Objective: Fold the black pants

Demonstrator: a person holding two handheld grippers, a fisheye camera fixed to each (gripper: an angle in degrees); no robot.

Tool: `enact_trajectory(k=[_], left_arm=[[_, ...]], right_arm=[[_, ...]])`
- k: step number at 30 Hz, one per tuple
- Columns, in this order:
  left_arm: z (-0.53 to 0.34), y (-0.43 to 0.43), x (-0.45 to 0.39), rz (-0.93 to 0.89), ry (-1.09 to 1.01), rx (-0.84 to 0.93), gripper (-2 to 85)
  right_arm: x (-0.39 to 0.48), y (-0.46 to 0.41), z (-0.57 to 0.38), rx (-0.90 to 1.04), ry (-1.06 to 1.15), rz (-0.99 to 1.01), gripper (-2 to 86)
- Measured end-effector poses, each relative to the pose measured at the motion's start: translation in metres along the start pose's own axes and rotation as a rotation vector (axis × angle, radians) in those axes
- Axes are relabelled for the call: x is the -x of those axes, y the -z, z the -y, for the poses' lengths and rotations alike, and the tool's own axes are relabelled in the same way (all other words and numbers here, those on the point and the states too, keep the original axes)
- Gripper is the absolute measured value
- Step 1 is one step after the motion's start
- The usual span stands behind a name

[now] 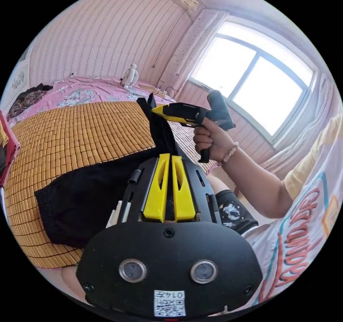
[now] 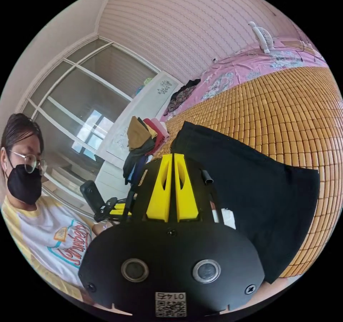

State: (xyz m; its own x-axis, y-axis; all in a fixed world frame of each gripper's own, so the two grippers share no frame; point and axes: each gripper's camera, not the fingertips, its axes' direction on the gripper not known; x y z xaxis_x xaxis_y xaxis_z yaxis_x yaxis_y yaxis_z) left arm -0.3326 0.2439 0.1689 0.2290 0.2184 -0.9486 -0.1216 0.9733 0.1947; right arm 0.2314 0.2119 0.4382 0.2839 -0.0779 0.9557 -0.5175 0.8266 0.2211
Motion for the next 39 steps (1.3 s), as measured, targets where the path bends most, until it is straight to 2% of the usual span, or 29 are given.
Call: enact_trajectory(k=[2, 4, 5, 7, 9, 10, 11, 13, 18, 24, 27, 30, 32, 35, 37, 39], left_arm=[[-0.002, 0.04, 0.012, 0.014, 0.026, -0.031, -0.8], [-0.012, 0.083, 0.03, 0.11, 0.087, -0.058, -0.6], [-0.023, 0.108, 0.049, 0.215, 0.173, -0.05, -0.2], [-0.048, 0.132, 0.085, 0.357, 0.305, 0.002, 1.0], [-0.086, 0.144, 0.134, 0.42, 0.508, 0.102, 3.1], [-0.095, 0.147, 0.142, 0.424, 0.551, 0.111, 3.4], [-0.11, 0.15, 0.152, 0.429, 0.604, 0.114, 3.4], [-0.122, 0.15, 0.158, 0.448, 0.633, 0.123, 3.2], [-0.108, 0.109, 0.157, 0.408, 0.541, 0.156, 3.4], [-0.078, 0.065, 0.183, 0.422, 0.496, 0.196, 7.9], [-0.06, 0.055, 0.196, 0.453, 0.469, 0.183, 8.3], [-0.051, 0.024, 0.217, 0.569, 0.442, 0.27, 6.8], [-0.053, -0.001, 0.235, 0.55, 0.471, 0.371, 6.4], [-0.044, -0.009, 0.24, 0.568, 0.435, 0.333, 4.2], [-0.034, -0.014, 0.239, 0.658, 0.385, 0.322, 0.3], [-0.028, -0.025, 0.251, 0.799, 0.405, 0.335, -0.6]], right_arm=[[0.03, -0.008, 0.021, 0.074, 0.09, 0.091, 0.9], [0.056, -0.034, 0.035, 0.135, 0.134, 0.202, 1.4], [0.074, -0.058, 0.04, 0.144, 0.144, 0.291, 1.8], [0.101, -0.106, 0.038, 0.189, 0.164, 0.336, 3.1], [0.118, -0.167, 0.028, 0.34, 0.224, 0.22, 5.8], [0.115, -0.202, 0.017, 0.423, 0.208, 0.088, 6.7], [0.107, -0.222, 0.004, 0.477, 0.191, 0.038, 7.3], [0.093, -0.222, -0.014, 0.475, 0.155, 0.06, 7.4], [0.048, -0.167, -0.055, 0.461, 0.11, -0.118, 6.7], [0.001, -0.088, -0.086, 0.423, -0.035, -0.523, 7.8], [-0.009, -0.065, -0.087, 0.297, -0.12, -0.645, 8.0], [-0.01, -0.073, -0.08, 0.249, -0.139, -0.682, 7.6], [-0.006, -0.102, -0.076, 0.269, -0.081, -0.678, 6.6], [-0.012, -0.149, -0.074, 0.373, -0.048, -0.792, 3.6], [-0.018, -0.171, -0.074, 0.414, -0.062, -0.873, 1.5], [-0.016, -0.181, -0.071, 0.37, -0.031, -0.88, 0.5]])
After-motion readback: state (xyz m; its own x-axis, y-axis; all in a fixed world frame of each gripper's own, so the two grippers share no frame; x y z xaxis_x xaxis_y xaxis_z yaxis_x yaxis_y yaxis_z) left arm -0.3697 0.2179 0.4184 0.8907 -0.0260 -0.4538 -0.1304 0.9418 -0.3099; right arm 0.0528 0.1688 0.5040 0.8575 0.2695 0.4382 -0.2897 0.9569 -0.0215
